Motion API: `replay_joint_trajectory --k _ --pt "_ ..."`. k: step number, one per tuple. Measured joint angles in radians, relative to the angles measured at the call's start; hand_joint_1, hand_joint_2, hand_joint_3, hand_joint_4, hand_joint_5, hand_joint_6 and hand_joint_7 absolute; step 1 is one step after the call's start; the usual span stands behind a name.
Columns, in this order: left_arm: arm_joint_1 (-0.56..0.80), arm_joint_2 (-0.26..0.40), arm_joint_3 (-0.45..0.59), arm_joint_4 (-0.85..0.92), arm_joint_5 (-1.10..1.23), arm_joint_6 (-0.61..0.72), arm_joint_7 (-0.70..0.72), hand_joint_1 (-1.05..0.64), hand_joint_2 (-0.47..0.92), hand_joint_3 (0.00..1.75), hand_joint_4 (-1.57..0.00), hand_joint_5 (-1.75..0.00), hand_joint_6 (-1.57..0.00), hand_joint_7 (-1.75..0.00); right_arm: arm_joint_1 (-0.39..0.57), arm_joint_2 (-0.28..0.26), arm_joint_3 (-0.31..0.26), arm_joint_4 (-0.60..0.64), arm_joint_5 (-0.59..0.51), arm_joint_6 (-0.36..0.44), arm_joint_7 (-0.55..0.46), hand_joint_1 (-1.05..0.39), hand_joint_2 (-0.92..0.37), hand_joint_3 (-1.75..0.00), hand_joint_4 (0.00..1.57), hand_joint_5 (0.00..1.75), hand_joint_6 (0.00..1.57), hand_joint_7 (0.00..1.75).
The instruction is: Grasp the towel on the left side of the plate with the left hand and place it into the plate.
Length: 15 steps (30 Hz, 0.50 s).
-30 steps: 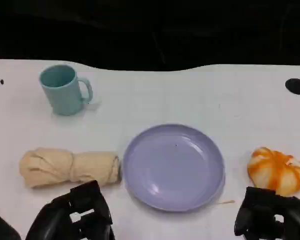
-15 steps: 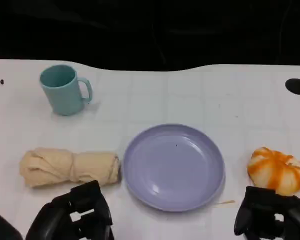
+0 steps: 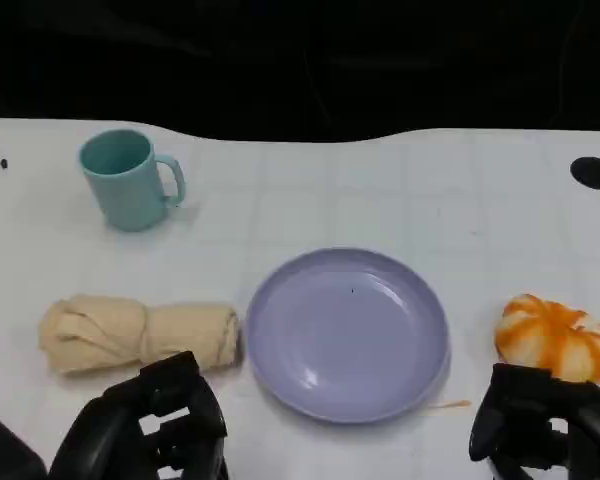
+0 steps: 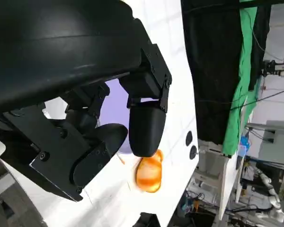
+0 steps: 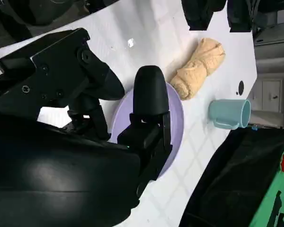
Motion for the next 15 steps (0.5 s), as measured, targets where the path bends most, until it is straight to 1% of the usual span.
replay_joint_trajectory --k 1,2,4,7,9,10,11,12,13,14,15 --pt "0.0 0.0 0.003 0.0 0.001 -0.001 0.0 -0.08 0.49 1.32 -0.79 -1.75 -0.73 -1.56 -0.001 0.0 0.001 0.0 0.0 0.002 -0.001 0.02 -0.59 -1.19 0.74 1.75 0.65 1.51" --pt "-0.001 0.0 0.006 0.0 0.001 -0.002 0.0 -0.1 0.52 1.27 -0.76 -1.74 -0.72 -1.52 -0.002 0.0 0.002 -0.001 0.0 0.007 -0.003 0.03 -0.59 -1.19 0.74 1.75 0.64 1.51" --pt "-0.005 0.0 0.016 0.002 0.001 -0.012 0.0 -0.1 0.55 1.19 -0.71 -1.7 -0.69 -1.4 -0.006 0.0 0.008 -0.003 -0.002 0.018 -0.009 0.04 -0.6 -1.17 0.72 1.75 0.62 1.52" --pt "-0.016 0.0 0.035 0.003 0.022 -0.031 0.007 -0.11 0.53 1.15 -0.64 -1.56 -0.64 -1.18 -0.009 0.0 0.025 -0.011 -0.01 0.035 -0.018 0.03 -0.63 -1.13 0.71 1.75 0.59 1.54" --pt "-0.026 0.009 0.041 0.003 0.068 -0.052 0.017 -0.13 0.58 0.99 -0.56 -1.42 -0.56 -0.99 -0.011 0.0 0.032 -0.018 -0.019 0.038 -0.02 0.03 -0.64 -1.11 0.71 1.75 0.58 1.55" --pt "-0.032 0.022 0.044 0.003 0.097 -0.061 0.021 -0.13 0.6 0.94 -0.54 -1.35 -0.53 -0.91 -0.012 0.0 0.032 -0.021 -0.02 0.041 -0.02 0.03 -0.64 -1.1 0.71 1.75 0.58 1.56" --pt "-0.039 0.034 0.046 0.002 0.123 -0.069 0.027 -0.13 0.61 0.9 -0.53 -1.31 -0.52 -0.86 -0.012 0.0 0.032 -0.022 -0.021 0.042 -0.02 0.03 -0.64 -1.1 0.71 1.75 0.58 1.56" --pt "-0.046 0.045 0.046 0.0 0.154 -0.075 0.032 -0.13 0.64 0.84 -0.52 -1.23 -0.51 -0.76 -0.012 0.0 0.032 -0.023 -0.022 0.042 -0.02 0.03 -0.65 -1.09 0.71 1.75 0.58 1.56" --pt "-0.051 0.054 0.046 -0.002 0.18 -0.084 0.038 -0.16 0.72 0.66 -0.48 -1.09 -0.49 -0.58 -0.012 0.0 0.032 -0.023 -0.022 0.043 -0.02 0.04 -0.66 -1.09 0.71 1.75 0.57 1.56" --pt "-0.055 0.065 0.047 -0.006 0.21 -0.088 0.043 -0.18 0.81 0.49 -0.45 -1.01 -0.5 -0.45 -0.012 0.0 0.031 -0.023 -0.022 0.043 -0.02 0.04 -0.66 -1.09 0.71 1.75 0.57 1.56" --pt "-0.059 0.077 0.047 -0.014 0.239 -0.089 0.045 -0.21 0.86 0.36 -0.44 -0.96 -0.5 -0.36 -0.011 0.0 0.031 -0.023 -0.021 0.043 -0.02 0.04 -0.66 -1.09 0.71 1.75 0.57 1.56"
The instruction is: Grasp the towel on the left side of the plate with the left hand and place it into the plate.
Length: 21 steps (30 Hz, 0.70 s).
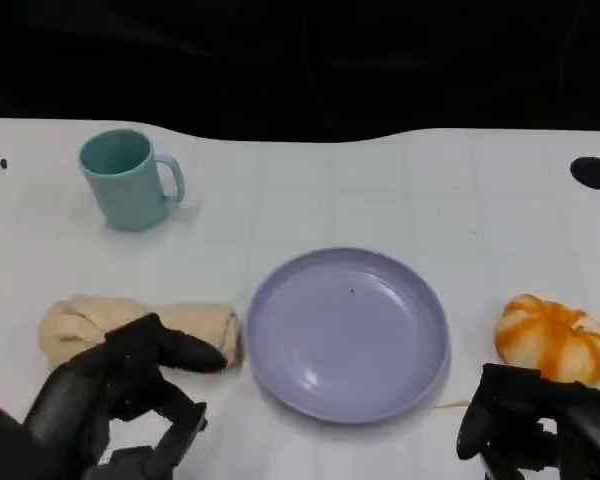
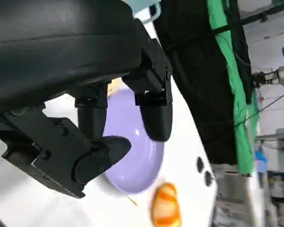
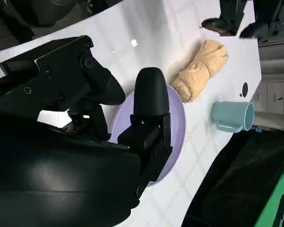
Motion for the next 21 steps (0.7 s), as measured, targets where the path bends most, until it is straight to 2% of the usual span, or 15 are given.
replay_joint_trajectory --k 1,5,8,12,17,21 --pt "-0.007 0.016 0.001 -0.012 0.034 0.0 0.001 -0.27 0.9 0.25 -0.4 -0.87 -0.49 -0.27 0.001 0.0 0.0 0.0 0.001 0.0 0.0 0.04 -0.67 -1.08 0.71 1.75 0.57 1.57" --pt "-0.049 0.11 0.006 -0.072 0.221 0.009 0.01 -0.37 0.92 0.1 -0.36 -0.65 -0.47 -0.09 0.003 0.0 -0.001 -0.004 0.001 0.0 0.0 0.03 -0.68 -1.07 0.7 1.75 0.56 1.57" --pt "-0.082 0.193 0.003 -0.085 0.406 0.014 0.01 -0.46 0.92 0.04 -0.34 -0.46 -0.43 -0.02 0.005 -0.001 0.0 -0.011 -0.002 0.0 0.0 0.02 -0.7 -1.02 0.7 1.75 0.55 1.58" --pt "-0.16 0.298 -0.025 -0.075 0.647 0.043 -0.007 -0.51 0.91 0.0 -0.32 -0.36 -0.41 0.0 0.006 -0.003 0.0 -0.014 -0.004 -0.001 0.002 0.02 -0.71 -1.01 0.68 1.75 0.54 1.59" --pt "-0.258 0.343 -0.095 0.0 0.824 0.051 -0.041 -0.58 0.87 0.0 -0.33 -0.3 -0.39 0.0 0.009 -0.003 0.0 -0.016 -0.008 -0.003 0.002 0.01 -0.71 -1.0 0.69 1.75 0.54 1.58" --pt "-0.335 0.351 -0.169 0.088 0.97 0.064 -0.065 -0.6 0.86 0.0 -0.34 -0.28 -0.39 0.0 0.01 -0.003 0.0 -0.019 -0.015 -0.003 0.0 0.01 -0.71 -1.0 0.69 1.75 0.54 1.58"
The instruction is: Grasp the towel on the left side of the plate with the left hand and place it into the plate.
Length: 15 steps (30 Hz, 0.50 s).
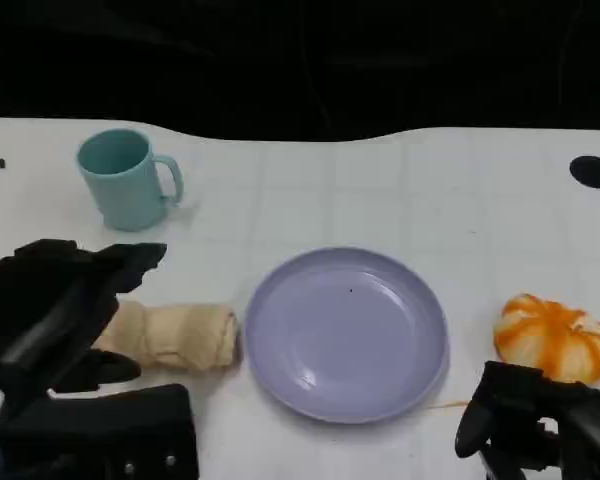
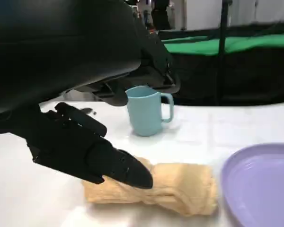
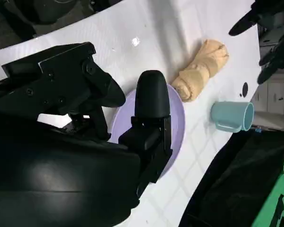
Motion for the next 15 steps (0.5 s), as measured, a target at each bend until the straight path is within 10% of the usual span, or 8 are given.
replay_joint_trajectory --k 15 --pt "-0.232 -0.096 -0.174 0.47 0.14 0.048 0.01 -0.57 0.87 0.0 -0.41 -0.11 -0.35 0.0 0.017 0.0 0.0 -0.013 -0.001 -0.003 0.0 0.03 -0.7 -1.0 0.69 1.75 0.55 1.58"
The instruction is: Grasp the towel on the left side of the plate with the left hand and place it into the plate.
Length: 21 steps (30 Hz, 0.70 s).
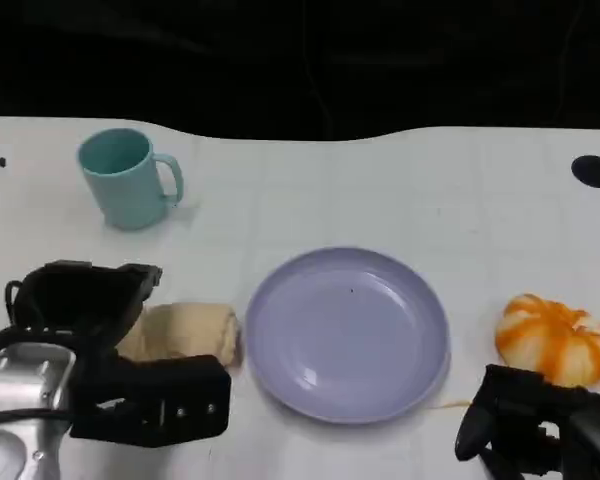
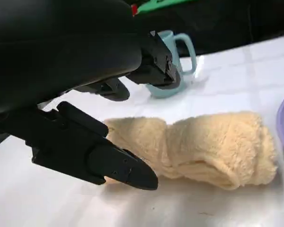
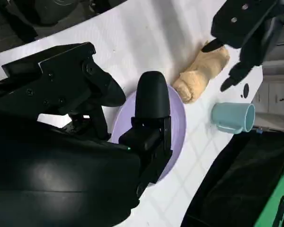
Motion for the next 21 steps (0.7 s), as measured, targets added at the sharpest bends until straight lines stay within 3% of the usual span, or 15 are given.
replay_joint_trajectory --k 10,12,14,16,17,18,19,20,21 --pt "-0.114 -0.05 -0.075 0.242 -0.023 -0.004 0.073 -0.56 0.89 0.01 -0.48 -0.09 -0.37 -0.01 0.011 -0.001 -0.001 -0.01 0.0 0.001 0.0 0.0 -0.7 -1.0 0.69 1.75 0.55 1.57" --pt "-0.144 -0.059 -0.09 0.299 -0.032 -0.007 0.089 -0.48 0.91 0.02 -0.52 -0.09 -0.41 -0.02 0.012 -0.001 -0.001 -0.011 0.0 0.002 0.0 -0.01 -0.7 -1.0 0.68 1.75 0.56 1.57" --pt "-0.175 -0.07 -0.097 0.368 -0.051 -0.021 0.121 -0.37 0.92 0.07 -0.63 -0.13 -0.49 -0.05 0.011 -0.001 0.0 -0.013 0.0 0.008 -0.001 -0.01 -0.7 -1.0 0.68 1.75 0.55 1.57" --pt "-0.197 -0.078 -0.097 0.432 -0.081 -0.042 0.172 -0.29 0.92 0.21 -0.86 -0.25 -0.74 -0.13 0.008 -0.001 0.0 -0.014 0.0 0.02 -0.003 -0.01 -0.7 -1.0 0.68 1.75 0.55 1.57" --pt "-0.208 -0.081 -0.097 0.463 -0.09 -0.057 0.202 -0.29 0.92 0.21 -0.92 -0.44 -0.87 -0.12 0.006 -0.001 0.0 -0.014 0.0 0.025 -0.003 -0.01 -0.7 -1.0 0.68 1.75 0.55 1.57" --pt "-0.217 -0.081 -0.097 0.496 -0.105 -0.076 0.237 -0.29 0.92 0.18 -0.89 -0.92 -1.01 -0.08 0.004 -0.001 0.0 -0.014 0.001 0.025 -0.003 -0.01 -0.7 -1.01 0.68 1.75 0.55 1.57" --pt "-0.225 -0.08 -0.097 0.527 -0.117 -0.095 0.272 -0.29 0.92 0.17 -0.86 -1.19 -1.08 -0.07 0.002 -0.001 0.0 -0.014 0.001 0.026 -0.003 -0.01 -0.7 -1.01 0.69 1.75 0.55 1.57" --pt "-0.23 -0.079 -0.097 0.553 -0.125 -0.118 0.31 -0.27 0.92 0.22 -0.82 -1.46 -1.11 -0.26 0.0 -0.001 0.0 -0.014 0.001 0.026 -0.003 -0.01 -0.7 -1.01 0.69 1.75 0.55 1.57" --pt "-0.232 -0.078 -0.096 0.573 -0.136 -0.14 0.345 -0.26 0.92 0.24 -0.81 -1.6 -0.93 -0.77 -0.002 -0.001 0.0 -0.014 0.0 0.026 -0.003 -0.02 -0.7 -1.01 0.69 1.75 0.55 1.57"
